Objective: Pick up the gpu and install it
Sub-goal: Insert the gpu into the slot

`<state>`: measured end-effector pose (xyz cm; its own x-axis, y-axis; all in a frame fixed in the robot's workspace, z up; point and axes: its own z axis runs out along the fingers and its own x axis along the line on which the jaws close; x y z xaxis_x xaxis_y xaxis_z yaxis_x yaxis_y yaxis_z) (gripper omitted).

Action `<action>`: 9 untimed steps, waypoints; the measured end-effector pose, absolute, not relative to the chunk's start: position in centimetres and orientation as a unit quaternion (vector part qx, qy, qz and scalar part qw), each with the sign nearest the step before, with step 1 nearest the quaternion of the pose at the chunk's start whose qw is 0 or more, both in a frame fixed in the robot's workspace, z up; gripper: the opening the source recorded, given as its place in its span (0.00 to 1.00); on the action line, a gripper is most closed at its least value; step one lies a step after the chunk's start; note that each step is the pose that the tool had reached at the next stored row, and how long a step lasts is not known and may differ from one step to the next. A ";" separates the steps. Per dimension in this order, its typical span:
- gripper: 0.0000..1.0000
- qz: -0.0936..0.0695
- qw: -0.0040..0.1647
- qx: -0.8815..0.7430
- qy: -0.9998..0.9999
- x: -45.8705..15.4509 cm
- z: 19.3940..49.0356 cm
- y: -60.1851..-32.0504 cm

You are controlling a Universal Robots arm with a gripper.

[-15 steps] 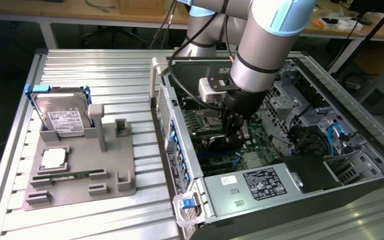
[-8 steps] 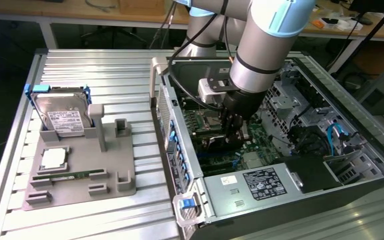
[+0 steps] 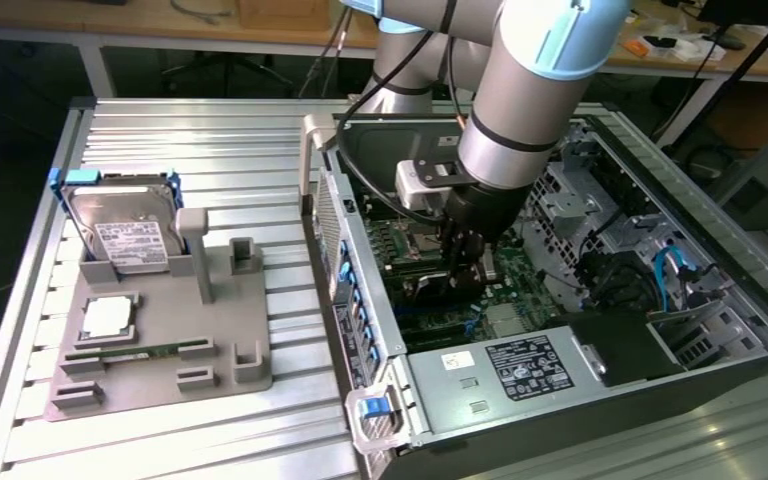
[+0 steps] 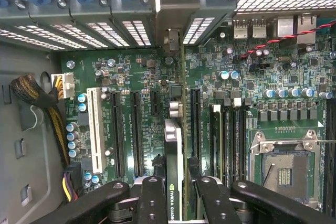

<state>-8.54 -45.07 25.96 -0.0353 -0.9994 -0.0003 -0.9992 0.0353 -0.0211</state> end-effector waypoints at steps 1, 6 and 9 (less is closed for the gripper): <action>0.27 -0.007 0.008 -0.694 0.719 -8.5 26.0 -45.1; 0.27 -0.007 0.008 -0.694 0.719 -8.5 26.0 -45.1; 0.27 -0.007 0.008 -0.694 0.719 -8.5 26.0 -45.1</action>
<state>-8.54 -45.07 25.96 -0.0353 -0.9994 -0.0005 -0.9992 0.0353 -0.0212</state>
